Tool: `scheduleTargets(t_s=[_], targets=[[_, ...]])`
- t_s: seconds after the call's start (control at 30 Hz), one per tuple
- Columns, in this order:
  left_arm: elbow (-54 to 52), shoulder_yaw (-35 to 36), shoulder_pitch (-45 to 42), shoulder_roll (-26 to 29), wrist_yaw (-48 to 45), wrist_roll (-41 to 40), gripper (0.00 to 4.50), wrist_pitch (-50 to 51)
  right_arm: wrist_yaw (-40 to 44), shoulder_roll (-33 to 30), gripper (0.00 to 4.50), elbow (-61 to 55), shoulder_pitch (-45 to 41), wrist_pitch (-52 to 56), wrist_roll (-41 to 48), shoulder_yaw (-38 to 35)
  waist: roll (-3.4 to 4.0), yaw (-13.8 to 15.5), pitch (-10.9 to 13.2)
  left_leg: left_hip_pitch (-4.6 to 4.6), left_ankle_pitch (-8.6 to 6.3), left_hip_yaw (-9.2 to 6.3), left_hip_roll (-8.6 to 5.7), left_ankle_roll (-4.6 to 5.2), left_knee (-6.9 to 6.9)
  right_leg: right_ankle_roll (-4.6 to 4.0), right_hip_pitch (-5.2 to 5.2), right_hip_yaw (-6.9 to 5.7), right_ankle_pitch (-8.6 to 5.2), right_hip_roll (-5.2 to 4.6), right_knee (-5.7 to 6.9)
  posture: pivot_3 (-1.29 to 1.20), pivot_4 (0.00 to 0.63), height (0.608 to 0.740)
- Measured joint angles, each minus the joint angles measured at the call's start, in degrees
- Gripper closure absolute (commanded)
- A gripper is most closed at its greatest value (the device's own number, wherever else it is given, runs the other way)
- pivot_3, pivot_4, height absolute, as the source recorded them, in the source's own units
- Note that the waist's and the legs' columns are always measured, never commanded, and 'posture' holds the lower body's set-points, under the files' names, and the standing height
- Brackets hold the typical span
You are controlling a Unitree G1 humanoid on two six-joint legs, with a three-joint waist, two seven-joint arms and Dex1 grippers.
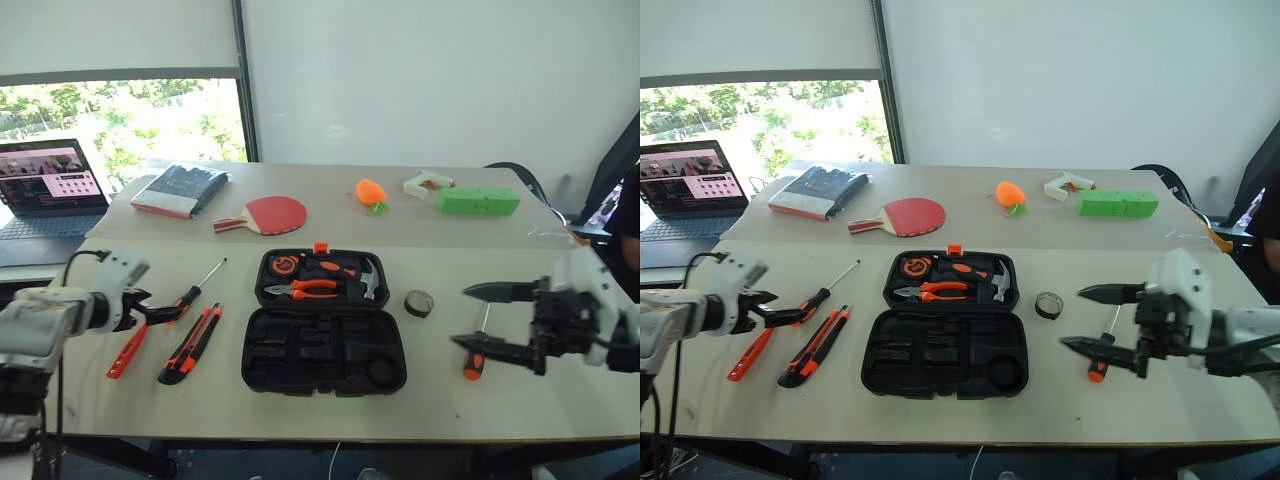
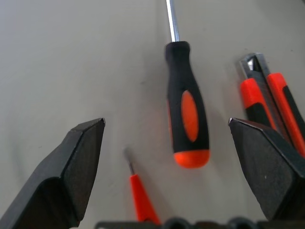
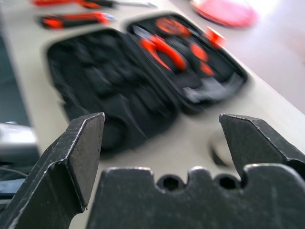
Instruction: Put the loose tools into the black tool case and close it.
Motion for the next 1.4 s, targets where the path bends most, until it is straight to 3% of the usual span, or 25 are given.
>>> scheduleTargets(t_s=[0.1, 0.2, 0.43, 0.7, 0.83, 1.07, 1.23, 1.4], targets=[[3.99, -3.28, -3.8, -0.59, 0.02, 3.04, 0.04, -0.75, -0.99, 0.58, 0.0, -2.4, 0.13, 0.61, 1.79, 1.25, -0.05, 0.24, 0.03, -0.06, -0.02, -0.06, -0.06, 0.06, 0.08, 0.01, 0.02, -0.03, 0.0, -0.06, -0.01, 0.0, 0.15, 0.736], [7.24, -5.44, -5.9, -1.52, -0.19, 5.4, 0.92, -1.67, -2.54, 1.35, 0.0, -3.2, 0.21, 1.08, 2.51, 1.56, -0.06, 0.36, 0.03, -0.08, -0.03, -0.08, -0.06, 0.07, 0.12, 0.02, 0.02, -0.04, 0.0, -0.06, 0.0, 0.0, 0.15, 0.736], [9.1, -7.47, -6.57, -3.32, -2.71, 7.14, 3.63, -3.32, -4.49, 1.98, 0.0, -3.34, 0.42, 1.2, 4.01, 1.63, -0.06, 0.55, 0.02, -0.06, -0.02, -0.17, -0.06, 0.08, 0.17, 0.02, 0.08, -0.09, 0.0, -0.06, 0.05, 0.0, 0.15, 0.736], [17.79, -5.13, -13.6, -6.31, -1.29, 7.69, 3.63, -7.39, -5.21, 2.37, 0.0, -3.99, 2.36, 1.21, 4.19, 0.8, -0.21, 1.24, 0.11, -0.28, -0.01, -0.4, -0.06, 0.08, 0.39, 0.02, 0.08, -0.3, 0.01, -0.06, 0.11, 0.0, 0.15, 0.736], [12.84, -4.84, -19.6, -7.61, -7.71, 6.91, 3.63, -14.27, -5.09, 2.33, 0.0, -4.71, 4.65, 1.3, 4.15, -0.05, -0.21, 1.76, 0.11, -0.63, -0.13, -0.53, -0.06, 0.28, 0.72, 0.1, 0.07, -0.55, -0.01, -0.17, 0.01, 0.0, 0.15, 0.736], [0.36, -15.72, -20.41, -12.14, -21.76, 7.86, 3.63, -19.41, -6.79, 2.53, 0.0, -6.33, 7.19, 1.29, 2.85, 0.18, -0.09, 1.22, 0.07, -0.77, -0.22, -0.65, -0.07, 0.41, 1.04, 0.19, 0.1, -0.59, -0.01, -0.17, 0.06, 0.0, 0.15, 0.736], [-2.0, -23.61, -20.03, -15.35, -24.16, 12.14, 3.63, -20.54, -9.95, 4.19, 0.0, -8.32, 7.4, 1.29, 2.86, 0.77, -0.09, 0.94, 0.07, -0.75, -0.21, -1.02, -0.15, 0.39, 1.05, 0.19, 0.12, -0.59, 0.0, -0.12, 0.2, 0.0, 0.15, 0.736], [-2.09, -26.02, -18.69, -15.34, -25.07, 15.83, 3.63, -24.21, -11.6, 4.58, 0.0, -9.43, 8.3, 1.3, 2.85, 0.92, -0.08, 1.09, 0.07, -0.81, -0.2, -1.16, -0.19, 0.39, 1.1, 0.19, 0.14, -0.66, -0.01, -0.14, 0.2, 0.0, 0.15, 0.736]])
